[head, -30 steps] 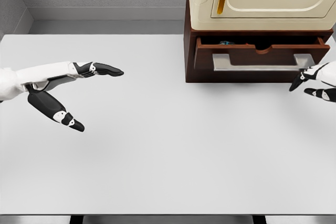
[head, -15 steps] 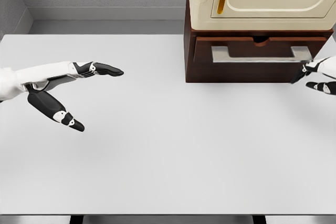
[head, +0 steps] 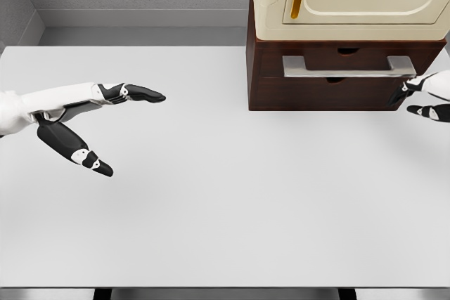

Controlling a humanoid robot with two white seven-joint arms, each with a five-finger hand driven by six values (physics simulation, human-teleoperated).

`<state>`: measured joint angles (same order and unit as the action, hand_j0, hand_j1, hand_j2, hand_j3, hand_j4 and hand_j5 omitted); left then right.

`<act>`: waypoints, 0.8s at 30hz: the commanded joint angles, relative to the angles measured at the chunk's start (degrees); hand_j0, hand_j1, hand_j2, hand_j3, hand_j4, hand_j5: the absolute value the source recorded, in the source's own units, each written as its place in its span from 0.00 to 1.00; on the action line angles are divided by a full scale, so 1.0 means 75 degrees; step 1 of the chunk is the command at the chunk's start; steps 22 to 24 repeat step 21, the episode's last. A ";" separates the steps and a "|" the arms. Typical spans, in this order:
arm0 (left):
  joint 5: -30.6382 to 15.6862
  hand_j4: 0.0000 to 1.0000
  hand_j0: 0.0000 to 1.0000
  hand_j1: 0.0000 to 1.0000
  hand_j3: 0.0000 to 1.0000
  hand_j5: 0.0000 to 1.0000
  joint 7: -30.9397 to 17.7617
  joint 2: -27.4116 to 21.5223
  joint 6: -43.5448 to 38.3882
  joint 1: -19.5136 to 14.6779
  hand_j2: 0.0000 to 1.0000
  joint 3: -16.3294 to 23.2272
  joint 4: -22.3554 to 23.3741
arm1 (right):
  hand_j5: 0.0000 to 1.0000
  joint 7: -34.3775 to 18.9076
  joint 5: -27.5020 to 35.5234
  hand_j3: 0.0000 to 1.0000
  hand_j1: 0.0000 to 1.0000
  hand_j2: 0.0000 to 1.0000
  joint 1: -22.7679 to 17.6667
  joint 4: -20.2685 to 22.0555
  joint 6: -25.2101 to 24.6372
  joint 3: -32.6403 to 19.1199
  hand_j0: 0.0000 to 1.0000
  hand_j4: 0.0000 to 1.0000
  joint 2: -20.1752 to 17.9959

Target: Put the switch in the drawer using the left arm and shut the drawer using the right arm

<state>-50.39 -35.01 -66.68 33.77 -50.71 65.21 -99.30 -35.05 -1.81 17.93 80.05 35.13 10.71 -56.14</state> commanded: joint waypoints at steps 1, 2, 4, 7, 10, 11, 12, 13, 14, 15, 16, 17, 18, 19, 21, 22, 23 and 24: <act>-0.0055 1.00 1.00 1.00 1.00 1.00 0.0001 -0.0004 -0.0015 0.0000 1.00 -0.0011 -0.0002 | 0.55 0.0007 0.0042 0.55 0.55 0.55 0.0000 -0.0021 -0.0017 0.0025 0.55 0.55 -0.0003; -0.0066 1.00 1.00 1.00 1.00 1.00 0.0001 -0.0004 -0.0015 -0.0012 1.00 -0.0011 -0.0002 | 0.56 0.0007 0.0042 0.56 0.56 0.56 -0.0012 -0.0032 -0.0017 0.0025 0.56 0.56 -0.0003; -0.0067 1.00 1.00 1.00 1.00 1.00 0.0001 -0.0003 -0.0015 -0.0012 1.00 -0.0011 -0.0014 | 0.57 0.0007 0.0042 0.57 0.57 0.57 -0.0059 -0.0009 -0.0017 0.0013 0.57 0.57 -0.0015; -0.0067 1.00 1.00 1.00 1.00 1.00 0.0001 -0.0004 -0.0015 -0.0012 1.00 -0.0011 -0.0014 | 0.57 0.0007 0.0007 0.57 0.57 0.57 -0.0281 0.0260 -0.0017 0.0013 0.57 0.57 -0.0038; -0.0067 1.00 1.00 1.00 1.00 1.00 0.0001 -0.0004 -0.0003 0.0000 1.00 -0.0011 -0.0014 | 0.73 0.0007 -0.0672 0.73 0.73 0.73 -0.0949 0.1607 -0.0017 0.0025 0.73 0.73 -0.0073; -0.0067 1.00 1.00 1.00 1.00 1.00 0.0001 -0.0004 -0.0015 0.0000 1.00 -0.0011 -0.0014 | 0.93 0.0007 -0.0789 0.93 0.93 0.93 -0.1089 0.2006 -0.0017 0.0037 0.93 0.93 -0.0074; -0.0067 1.00 1.00 1.00 1.00 1.00 0.0001 -0.0004 -0.0003 0.0000 1.00 -0.0011 -0.0014 | 1.00 0.0007 -0.0790 1.00 1.00 1.00 -0.1113 0.2054 -0.0017 0.0025 1.00 1.00 -0.0062; -0.0067 1.00 1.00 1.00 1.00 1.00 0.0001 -0.0004 -0.0003 0.0000 1.00 -0.0011 -0.0014 | 1.00 0.0007 -0.0790 1.00 1.00 1.00 -0.1113 0.2054 -0.0017 0.0037 1.00 1.00 -0.0074; -0.0067 1.00 1.00 1.00 1.00 1.00 0.0001 -0.0004 -0.0003 0.0000 1.00 -0.0011 -0.0026 | 1.00 0.0007 -0.0790 1.00 1.00 1.00 -0.1113 0.2054 -0.0017 0.0025 1.00 1.00 -0.0073; -0.0067 1.00 1.00 1.00 1.00 1.00 0.0001 -0.0004 -0.0003 0.0000 1.00 -0.0011 -0.0026 | 1.00 0.0007 -0.0790 1.00 1.00 1.00 -0.1113 0.2054 -0.0017 0.0037 1.00 1.00 -0.0074; -0.0067 1.00 1.00 1.00 1.00 1.00 0.0001 -0.0004 -0.0003 0.0000 1.00 -0.0011 -0.0026 | 1.00 0.0007 -0.0790 1.00 1.00 1.00 -0.1113 0.2042 -0.0017 0.0037 1.00 1.00 -0.0074; -0.0067 1.00 1.00 1.00 1.00 1.00 0.0001 -0.0004 -0.0003 0.0000 1.00 -0.0011 -0.0026 | 1.00 0.0007 -0.0790 1.00 1.00 1.00 -0.1113 0.2042 -0.0017 0.0037 1.00 1.00 -0.0074; -0.0067 1.00 1.00 1.00 1.00 1.00 0.0001 -0.0004 -0.0003 0.0000 1.00 -0.0011 -0.0026 | 1.00 0.0007 -0.0790 1.00 1.00 1.00 -0.1113 0.2030 -0.0017 0.0037 1.00 1.00 -0.0074; -0.0066 1.00 1.00 1.00 1.00 1.00 0.0001 -0.0004 -0.0003 0.0000 1.00 -0.0011 -0.0026 | 1.00 0.0007 -0.0790 1.00 1.00 1.00 -0.1113 0.2030 -0.0017 0.0025 1.00 1.00 -0.0074; -0.0067 1.00 1.00 1.00 1.00 1.00 0.0001 -0.0003 -0.0003 0.0012 1.00 -0.0011 -0.0026 | 1.00 0.0007 -0.0790 1.00 1.00 1.00 -0.1102 0.1972 -0.0017 0.0037 1.00 1.00 -0.0074; -0.0067 1.00 1.00 1.00 1.00 1.00 0.0001 -0.0003 -0.0003 0.0012 1.00 -0.0011 -0.0026 | 1.00 0.0007 -0.0790 1.00 1.00 1.00 -0.1102 0.1972 -0.0017 0.0037 1.00 1.00 -0.0074; -0.0067 1.00 1.00 1.00 1.00 1.00 0.0001 -0.0003 -0.0003 0.0012 1.00 -0.0011 -0.0026 | 1.00 0.0007 -0.0790 1.00 1.00 1.00 -0.1102 0.1972 -0.0017 0.0037 1.00 1.00 -0.0074; -0.0067 1.00 1.00 1.00 1.00 1.00 0.0001 -0.0003 -0.0003 0.0012 1.00 -0.0011 -0.0026 | 1.00 0.0007 -0.0790 1.00 1.00 1.00 -0.1102 0.1972 -0.0017 0.0037 1.00 1.00 -0.0074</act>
